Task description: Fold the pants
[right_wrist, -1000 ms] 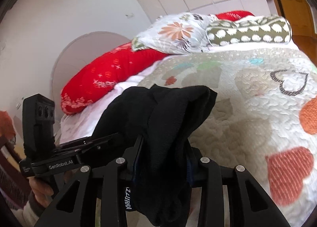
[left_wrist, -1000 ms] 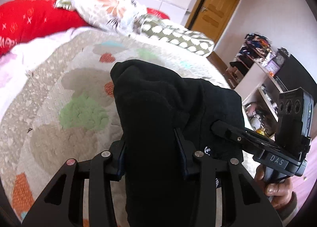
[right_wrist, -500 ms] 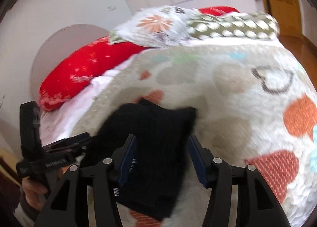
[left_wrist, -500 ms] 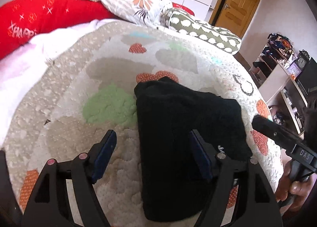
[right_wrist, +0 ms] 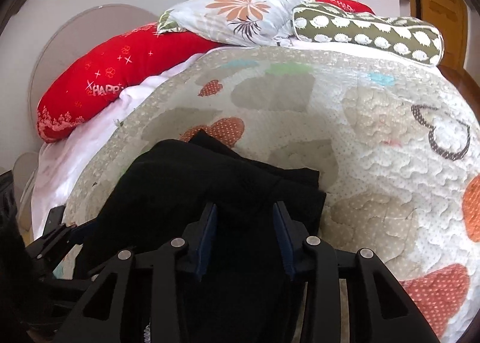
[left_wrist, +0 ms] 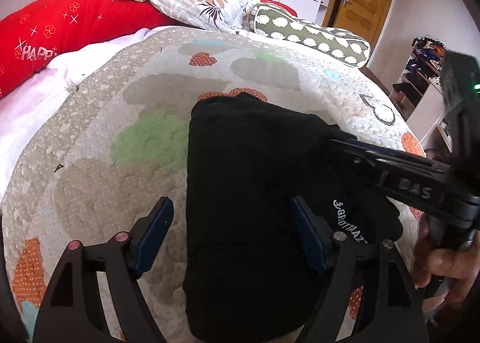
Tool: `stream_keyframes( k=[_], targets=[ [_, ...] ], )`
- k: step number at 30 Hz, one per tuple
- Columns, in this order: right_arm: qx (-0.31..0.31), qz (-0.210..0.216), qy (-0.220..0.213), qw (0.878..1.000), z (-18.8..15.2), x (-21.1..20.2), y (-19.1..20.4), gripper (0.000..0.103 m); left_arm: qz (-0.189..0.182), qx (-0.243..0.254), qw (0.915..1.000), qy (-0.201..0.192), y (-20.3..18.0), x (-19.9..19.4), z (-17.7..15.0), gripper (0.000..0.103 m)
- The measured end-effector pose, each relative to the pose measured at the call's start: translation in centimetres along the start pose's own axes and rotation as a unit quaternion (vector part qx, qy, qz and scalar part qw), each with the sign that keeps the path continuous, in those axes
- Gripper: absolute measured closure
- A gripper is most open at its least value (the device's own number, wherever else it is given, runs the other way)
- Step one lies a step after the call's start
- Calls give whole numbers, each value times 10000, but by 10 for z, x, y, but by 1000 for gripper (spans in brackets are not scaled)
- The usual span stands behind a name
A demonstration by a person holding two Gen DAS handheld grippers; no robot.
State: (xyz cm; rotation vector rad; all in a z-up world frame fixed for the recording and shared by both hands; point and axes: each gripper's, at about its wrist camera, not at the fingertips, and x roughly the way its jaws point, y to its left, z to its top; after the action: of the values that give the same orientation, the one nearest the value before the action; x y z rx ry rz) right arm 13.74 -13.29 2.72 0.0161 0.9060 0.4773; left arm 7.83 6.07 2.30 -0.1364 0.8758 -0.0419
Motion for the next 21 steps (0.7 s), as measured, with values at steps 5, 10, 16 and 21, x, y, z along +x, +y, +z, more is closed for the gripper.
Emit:
stream_keyframes(
  k=[5,10,16,21],
  targets=[
    [-53,37,-165,9998,-13,-39,6,62,21,62,9999,-87,1,-14,-2,24],
    [-245,-307,132,9991,-51,-38,16,61,39,8,9999,-151,2,-22,-8,24],
    [-94,-274,-54,9996,-56,-46,15,60,75,-17,9996,-262,0,-38,-15,24],
    [-68,-383,-426,9983,-58,-80,25,46,157,-22,9987,-477,-1,-58,-19,24]
  ],
)
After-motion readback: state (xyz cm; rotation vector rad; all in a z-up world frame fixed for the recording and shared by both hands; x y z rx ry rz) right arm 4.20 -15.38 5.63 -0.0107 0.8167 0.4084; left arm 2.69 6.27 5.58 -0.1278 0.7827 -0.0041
